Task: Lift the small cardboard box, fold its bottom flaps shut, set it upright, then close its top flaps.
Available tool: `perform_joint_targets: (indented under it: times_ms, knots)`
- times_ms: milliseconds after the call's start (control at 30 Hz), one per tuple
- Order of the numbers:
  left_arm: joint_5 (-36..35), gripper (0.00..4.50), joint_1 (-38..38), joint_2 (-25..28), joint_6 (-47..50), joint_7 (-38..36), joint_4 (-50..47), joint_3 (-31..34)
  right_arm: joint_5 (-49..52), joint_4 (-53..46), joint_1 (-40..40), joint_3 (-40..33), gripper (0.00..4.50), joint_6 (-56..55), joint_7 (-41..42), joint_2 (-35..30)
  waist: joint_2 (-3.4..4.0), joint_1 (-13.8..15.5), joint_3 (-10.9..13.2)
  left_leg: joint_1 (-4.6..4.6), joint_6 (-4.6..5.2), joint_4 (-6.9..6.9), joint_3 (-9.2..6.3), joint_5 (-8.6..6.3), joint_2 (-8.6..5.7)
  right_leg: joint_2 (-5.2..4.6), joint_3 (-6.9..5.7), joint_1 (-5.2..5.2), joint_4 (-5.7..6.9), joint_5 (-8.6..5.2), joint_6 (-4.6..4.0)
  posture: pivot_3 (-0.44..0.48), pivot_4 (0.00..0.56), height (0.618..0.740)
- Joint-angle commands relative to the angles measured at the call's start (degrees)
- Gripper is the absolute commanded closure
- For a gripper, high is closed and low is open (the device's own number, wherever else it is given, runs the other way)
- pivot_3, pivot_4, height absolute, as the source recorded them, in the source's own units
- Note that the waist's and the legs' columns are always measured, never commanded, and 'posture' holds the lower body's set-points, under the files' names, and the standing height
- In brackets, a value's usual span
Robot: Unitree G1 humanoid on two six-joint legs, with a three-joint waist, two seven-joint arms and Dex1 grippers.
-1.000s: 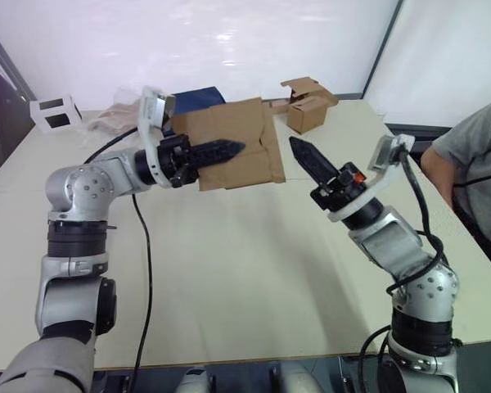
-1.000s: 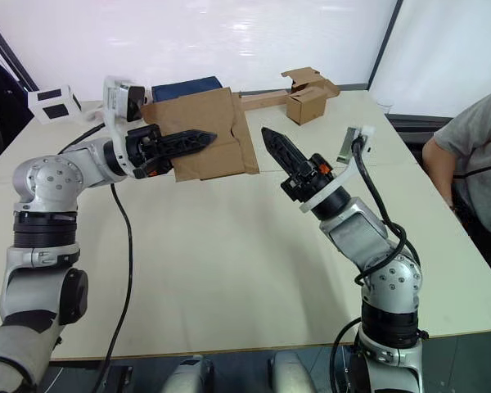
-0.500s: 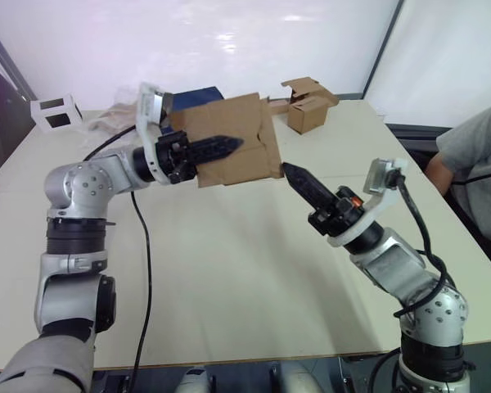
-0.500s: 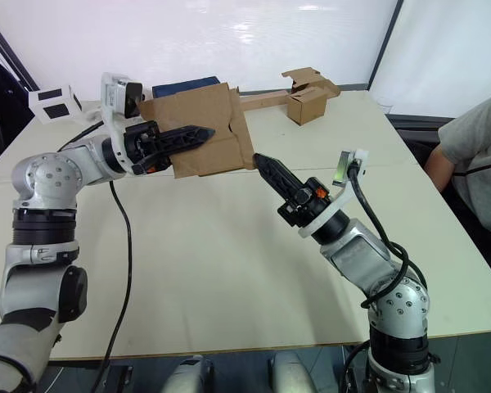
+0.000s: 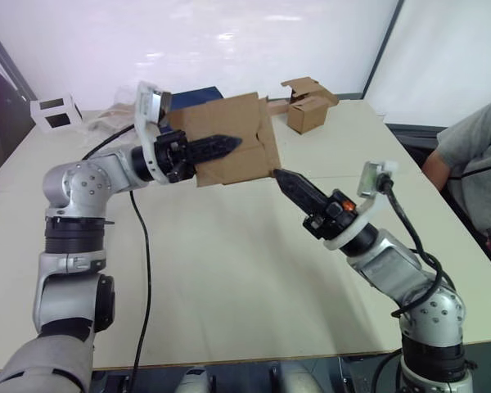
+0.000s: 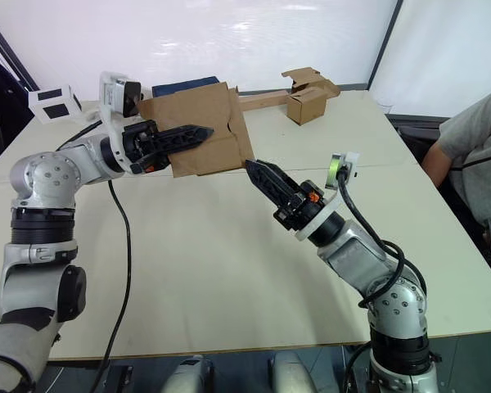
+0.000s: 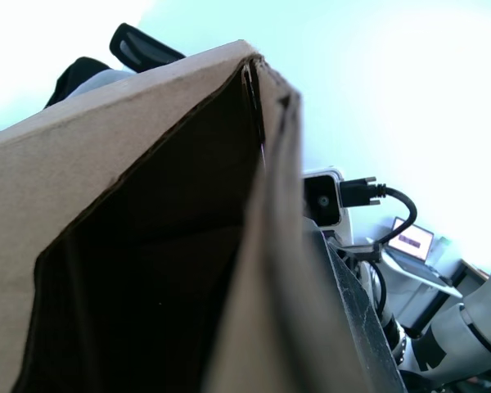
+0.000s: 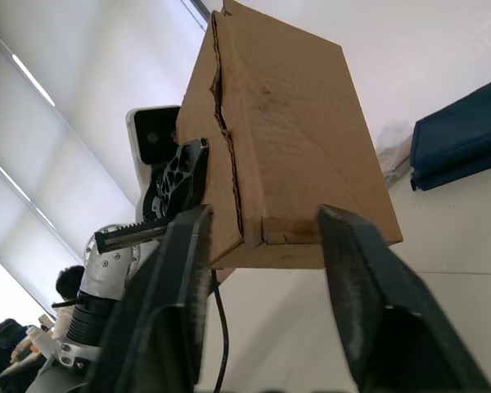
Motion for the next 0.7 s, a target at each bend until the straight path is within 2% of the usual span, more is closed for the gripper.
perform_joint_targets:
  times_ms: [33,467,567,600,633,700]
  knots:
    - [-0.3,4.5,-2.1,0.4,-0.9,-0.2,-0.6,1.3,-2.2,-3.1,-0.7,0.5,2.59,-1.3,0.4,-0.1,0.0,0.0,0.0,0.0,0.0,0.0,0.0,0.0,0.0,0.0,0.0,0.0,0.0,0.0,0.0,0.0,0.15,0.74]
    - [0.0,4.5,-2.4,-0.3,-1.3,0.0,-0.3,0.9,-1.3,-3.0,-3.8,1.4,2.59,-1.7,-0.2,0.9,0.0,0.0,0.0,0.0,0.0,0.0,0.0,0.0,0.0,0.0,0.0,0.0,0.0,0.0,0.0,0.0,0.15,0.74]
    - [0.0,4.5,-2.3,-0.6,-1.5,0.1,-0.3,0.9,-1.8,-2.3,-5.0,1.9,3.26,-1.7,-0.2,1.4,0.0,0.0,0.0,0.0,0.0,0.0,0.0,0.0,0.0,0.0,0.0,0.0,0.0,0.0,0.0,0.0,0.15,0.74]
    - [0.0,4.5,-2.3,-0.6,-1.6,0.1,-0.4,1.0,-1.8,-2.1,-5.4,2.1,3.62,-1.6,-0.1,1.6,0.0,0.0,0.0,0.0,0.0,0.0,0.0,0.0,0.0,0.0,0.0,0.0,0.0,0.0,0.0,0.0,0.15,0.74]
    - [0.0,4.5,-2.2,-0.6,-1.6,0.2,-0.4,1.0,-1.9,-1.9,-5.7,2.1,4.19,-1.6,0.0,1.7,0.0,0.0,0.0,0.0,0.0,0.0,0.0,0.0,0.0,0.0,0.0,0.0,0.0,0.0,0.0,0.0,0.15,0.74]
    - [-0.1,4.5,-2.2,-0.6,-1.8,0.2,-0.3,1.1,-1.9,-1.7,-6.2,2.3,4.44,-1.4,0.2,1.8,0.0,0.0,0.0,0.0,0.0,0.0,0.0,0.0,0.0,0.0,0.0,0.0,0.0,0.0,0.0,0.0,0.15,0.74]
